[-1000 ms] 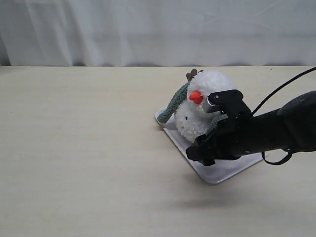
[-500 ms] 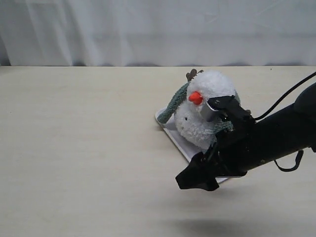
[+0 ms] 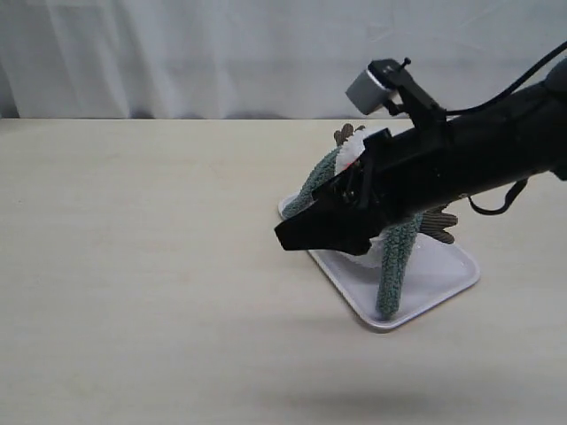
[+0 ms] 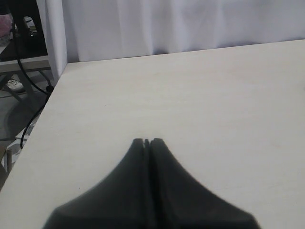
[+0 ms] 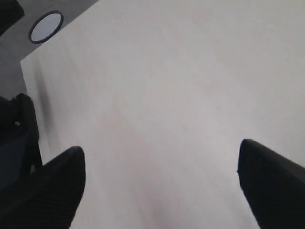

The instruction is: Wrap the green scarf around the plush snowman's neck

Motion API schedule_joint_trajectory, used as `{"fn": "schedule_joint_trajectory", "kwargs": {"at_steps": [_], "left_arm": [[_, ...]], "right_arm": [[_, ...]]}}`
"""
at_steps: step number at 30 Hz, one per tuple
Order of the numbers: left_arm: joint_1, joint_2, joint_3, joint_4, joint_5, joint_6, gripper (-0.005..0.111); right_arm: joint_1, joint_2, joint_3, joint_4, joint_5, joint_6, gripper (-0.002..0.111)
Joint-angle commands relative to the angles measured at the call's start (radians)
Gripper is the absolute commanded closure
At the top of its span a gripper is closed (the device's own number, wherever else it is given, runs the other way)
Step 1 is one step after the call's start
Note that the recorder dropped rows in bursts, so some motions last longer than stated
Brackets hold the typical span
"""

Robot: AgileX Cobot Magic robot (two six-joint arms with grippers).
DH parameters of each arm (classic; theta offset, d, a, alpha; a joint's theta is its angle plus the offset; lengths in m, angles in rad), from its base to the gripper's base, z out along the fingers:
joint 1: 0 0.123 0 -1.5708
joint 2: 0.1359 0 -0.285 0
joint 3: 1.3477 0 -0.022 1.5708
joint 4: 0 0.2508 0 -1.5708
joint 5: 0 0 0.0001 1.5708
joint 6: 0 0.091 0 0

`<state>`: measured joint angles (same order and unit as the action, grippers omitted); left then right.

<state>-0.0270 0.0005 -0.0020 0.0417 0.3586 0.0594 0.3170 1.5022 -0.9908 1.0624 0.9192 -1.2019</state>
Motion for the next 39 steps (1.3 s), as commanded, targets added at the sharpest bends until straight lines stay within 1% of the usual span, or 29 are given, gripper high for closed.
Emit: {"fn": "schedule_joint_trajectory", "kwargs": {"at_steps": [1, 2, 4, 5, 7, 8, 10, 11, 13, 16, 20, 22, 24, 27, 28, 29, 30, 37, 39], "left_arm": [[-0.008, 0.000, 0.002, 0.000, -0.013, 0.003, 0.107], [-0.008, 0.000, 0.002, 0.000, -0.013, 0.003, 0.107], [-0.008, 0.000, 0.002, 0.000, -0.013, 0.003, 0.107], [-0.008, 0.000, 0.002, 0.000, -0.013, 0.003, 0.107], [-0.008, 0.000, 0.002, 0.000, -0.011, 0.003, 0.107], [-0.008, 0.000, 0.002, 0.000, -0.011, 0.003, 0.107], [-0.008, 0.000, 0.002, 0.000, -0.011, 0.003, 0.107], [-0.008, 0.000, 0.002, 0.000, -0.011, 0.003, 0.107], [-0.008, 0.000, 0.002, 0.000, -0.011, 0.003, 0.107], [-0.008, 0.000, 0.002, 0.000, -0.011, 0.003, 0.107], [-0.008, 0.000, 0.002, 0.000, -0.011, 0.003, 0.107], [-0.008, 0.000, 0.002, 0.000, -0.011, 0.003, 0.107], [-0.008, 0.000, 0.002, 0.000, -0.011, 0.003, 0.107], [-0.008, 0.000, 0.002, 0.000, -0.011, 0.003, 0.107], [-0.008, 0.000, 0.002, 0.000, -0.011, 0.003, 0.107], [-0.008, 0.000, 0.002, 0.000, -0.011, 0.003, 0.107], [-0.008, 0.000, 0.002, 0.000, -0.011, 0.003, 0.107], [-0.008, 0.000, 0.002, 0.000, -0.015, 0.003, 0.107], [-0.008, 0.000, 0.002, 0.000, -0.015, 0.003, 0.107]], "right_arm": [[0.000, -0.043, -0.020, -0.073, -0.094, 0.032, 0.027], [0.000, -0.051, -0.020, -0.102, -0.192, 0.094, 0.027], [0.000, -0.062, -0.020, -0.243, -0.386, 0.312, 0.029], [0.000, -0.062, -0.020, -0.340, -0.458, 0.438, 0.033], [-0.012, -0.062, -0.020, -0.536, -0.536, 0.730, 0.041], [-0.026, -0.062, -0.027, -0.633, -0.538, 0.895, 0.045], [-0.063, -0.051, -0.055, -0.810, -0.472, 1.148, 0.047], [-0.087, -0.040, -0.078, -0.897, -0.428, 1.243, 0.047], [-0.133, -0.019, -0.124, -1.004, -0.341, 1.326, 0.047], [-0.203, 0.011, -0.180, -1.030, -0.235, 1.302, 0.047], [-0.251, 0.052, -0.182, -0.954, -0.259, 1.228, 0.048], [-0.271, 0.088, -0.183, -0.915, -0.280, 1.195, 0.053], [-0.282, 0.122, -0.183, -0.903, -0.310, 1.193, 0.062], [-0.285, 0.162, -0.183, -0.867, -0.368, 1.166, 0.084], [-0.282, 0.175, -0.183, -0.841, -0.396, 1.117, 0.094], [-0.283, 0.182, -0.183, -0.803, -0.415, 1.078, 0.101], [-0.283, 0.189, -0.183, -0.757, -0.432, 1.029, 0.104], [-0.280, 0.203, -0.183, -0.441, -0.466, 0.740, 0.104], [-0.280, 0.227, -0.183, -0.381, -0.489, 0.709, 0.104]]}}
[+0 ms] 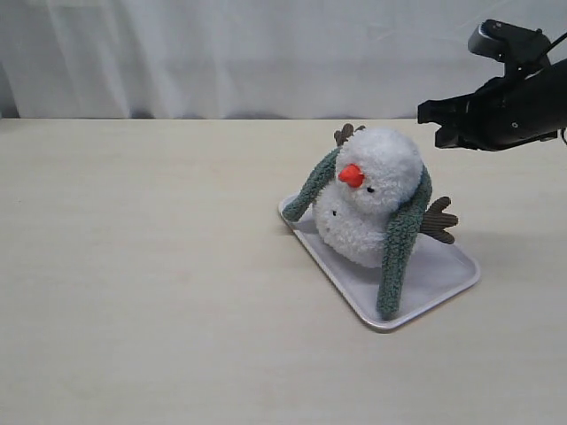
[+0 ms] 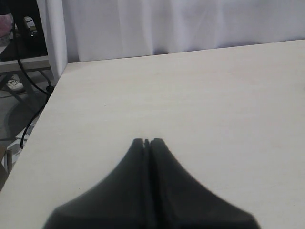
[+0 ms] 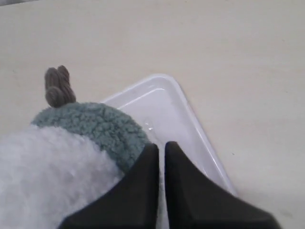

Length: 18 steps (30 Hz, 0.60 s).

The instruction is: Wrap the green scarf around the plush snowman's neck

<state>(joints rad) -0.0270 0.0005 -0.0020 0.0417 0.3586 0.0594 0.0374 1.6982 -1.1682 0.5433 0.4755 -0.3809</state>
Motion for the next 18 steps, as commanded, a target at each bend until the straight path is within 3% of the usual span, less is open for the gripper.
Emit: {"fn": "schedule_joint_trajectory", "kwargs": {"at_steps": [1, 7, 14, 18], "left_arm": [[-0.008, 0.000, 0.002, 0.000, -0.015, 0.003, 0.107], [-0.008, 0.000, 0.002, 0.000, -0.015, 0.003, 0.107], [-0.008, 0.000, 0.002, 0.000, -0.015, 0.003, 0.107], [-0.008, 0.000, 0.002, 0.000, -0.015, 0.003, 0.107]], "right_arm": [[-0.001, 0.047, -0.007, 0.143, -0.055, -0.113, 0.104], [-0.001, 0.152, -0.054, 0.165, 0.013, -0.118, 0.104], [-0.001, 0.188, -0.068, 0.382, 0.106, -0.344, 0.104], [-0.001, 0.188, -0.072, 0.391, 0.103, -0.349, 0.104]]}}
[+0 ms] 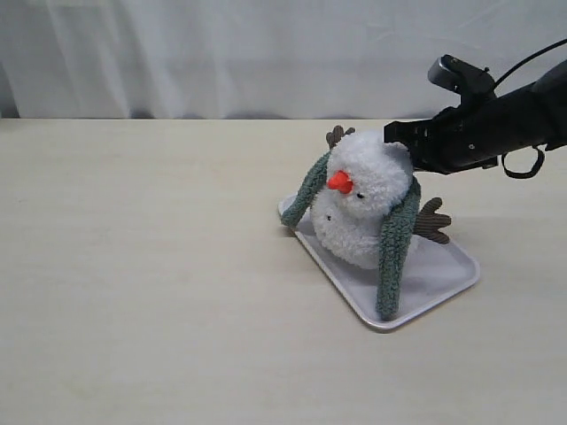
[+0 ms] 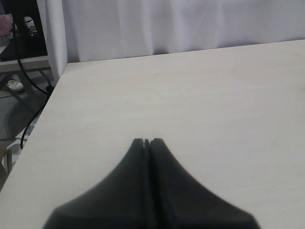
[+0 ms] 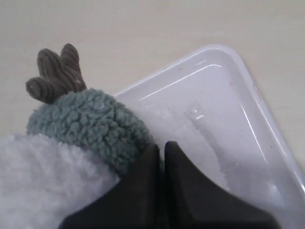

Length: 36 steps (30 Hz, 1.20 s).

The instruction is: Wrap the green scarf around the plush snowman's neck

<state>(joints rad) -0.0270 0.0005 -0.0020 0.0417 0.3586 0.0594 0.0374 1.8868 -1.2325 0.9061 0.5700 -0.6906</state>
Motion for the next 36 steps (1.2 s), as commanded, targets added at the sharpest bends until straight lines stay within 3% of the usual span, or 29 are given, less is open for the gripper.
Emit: {"fn": "schedule_joint_trajectory", "kwargs": {"at_steps": [1, 12, 15, 18, 21, 23, 28, 34, 36], "left_arm": [[-0.008, 0.000, 0.002, 0.000, -0.015, 0.003, 0.107], [-0.008, 0.000, 0.002, 0.000, -0.011, 0.003, 0.107], [-0.008, 0.000, 0.002, 0.000, -0.011, 0.003, 0.107], [-0.008, 0.000, 0.002, 0.000, -0.011, 0.003, 0.107], [-0.008, 0.000, 0.002, 0.000, -0.011, 0.003, 0.107], [-0.008, 0.000, 0.002, 0.000, -0.011, 0.003, 0.107], [-0.008, 0.000, 0.002, 0.000, -0.011, 0.003, 0.107], [-0.008, 0.000, 0.002, 0.000, -0.011, 0.003, 0.107], [-0.008, 0.000, 0.002, 0.000, -0.011, 0.003, 0.107]], "right_arm": [[-0.001, 0.000, -0.008, 0.028, 0.009, -0.039, 0.104], [-0.001, -0.083, -0.063, -0.029, 0.114, -0.058, 0.101], [-0.001, -0.114, -0.116, -0.176, 0.194, 0.042, 0.084], [-0.001, -0.139, -0.176, -0.300, 0.284, 0.201, 0.057], [-0.001, -0.159, -0.212, -0.295, 0.375, 0.182, 0.038], [0.012, -0.171, -0.215, -0.283, 0.402, 0.091, 0.031], [0.102, -0.154, -0.215, -0.412, 0.384, -0.031, 0.028], [0.224, -0.082, -0.215, -0.773, 0.307, 0.140, 0.028], [0.234, -0.063, -0.215, -0.766, 0.295, 0.142, 0.028]]}}
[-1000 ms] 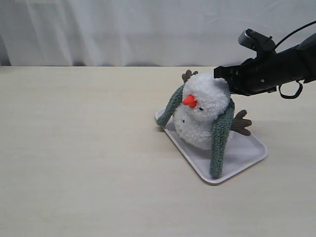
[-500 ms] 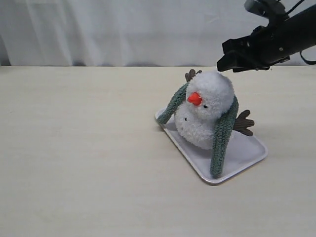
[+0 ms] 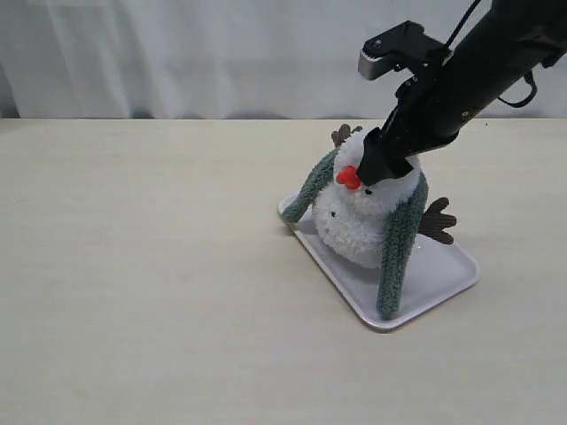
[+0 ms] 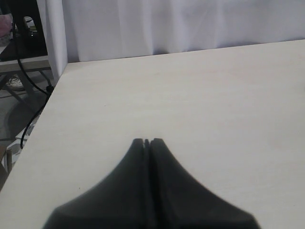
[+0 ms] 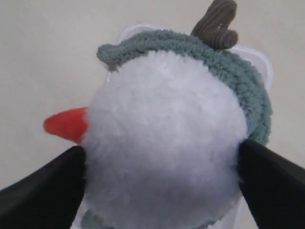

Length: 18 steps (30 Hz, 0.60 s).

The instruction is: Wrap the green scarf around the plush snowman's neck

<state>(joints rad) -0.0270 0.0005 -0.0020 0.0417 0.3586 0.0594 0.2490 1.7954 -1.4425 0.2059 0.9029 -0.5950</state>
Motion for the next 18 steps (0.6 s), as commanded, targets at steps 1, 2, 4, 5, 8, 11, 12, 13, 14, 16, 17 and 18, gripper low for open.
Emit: {"fn": "schedule_joint_trajectory", "kwargs": {"at_steps": [1, 2, 4, 5, 8, 11, 12, 13, 14, 16, 17, 18], "left_arm": [[-0.008, 0.000, 0.002, 0.000, -0.011, 0.003, 0.107], [-0.008, 0.000, 0.002, 0.000, -0.011, 0.003, 0.107], [-0.008, 0.000, 0.002, 0.000, -0.014, 0.003, 0.107], [-0.008, 0.000, 0.002, 0.000, -0.014, 0.003, 0.107], [-0.008, 0.000, 0.002, 0.000, -0.014, 0.003, 0.107], [-0.008, 0.000, 0.002, 0.000, -0.014, 0.003, 0.107], [-0.008, 0.000, 0.002, 0.000, -0.014, 0.003, 0.107], [-0.008, 0.000, 0.002, 0.000, -0.014, 0.003, 0.107], [-0.008, 0.000, 0.002, 0.000, -0.014, 0.003, 0.107], [-0.008, 0.000, 0.002, 0.000, -0.014, 0.003, 0.107], [-0.008, 0.000, 0.002, 0.000, -0.014, 0.003, 0.107], [-0.008, 0.000, 0.002, 0.000, -0.014, 0.003, 0.107]], "right_arm": [[0.022, 0.034, -0.005, -0.057, -0.048, 0.047, 0.029], [0.022, 0.042, -0.005, -0.044, -0.059, 0.047, 0.030], [0.022, 0.056, -0.005, -0.042, -0.076, 0.000, 0.045], [0.022, 0.056, -0.005, -0.042, -0.081, -0.043, 0.057], [0.022, 0.056, -0.005, -0.042, -0.138, -0.128, 0.090], [0.042, 0.056, -0.005, -0.034, -0.186, -0.259, 0.104], [0.061, 0.056, -0.005, -0.034, -0.192, -0.341, 0.104], [0.079, 0.056, -0.005, -0.034, -0.196, -0.403, 0.104], [0.104, 0.056, -0.005, -0.034, -0.212, -0.499, 0.104], [0.129, 0.056, -0.005, -0.034, -0.252, -0.576, 0.104], [0.138, 0.056, -0.005, -0.034, -0.272, -0.580, 0.104], [0.138, 0.056, -0.005, -0.021, -0.279, -0.618, 0.104]]}}
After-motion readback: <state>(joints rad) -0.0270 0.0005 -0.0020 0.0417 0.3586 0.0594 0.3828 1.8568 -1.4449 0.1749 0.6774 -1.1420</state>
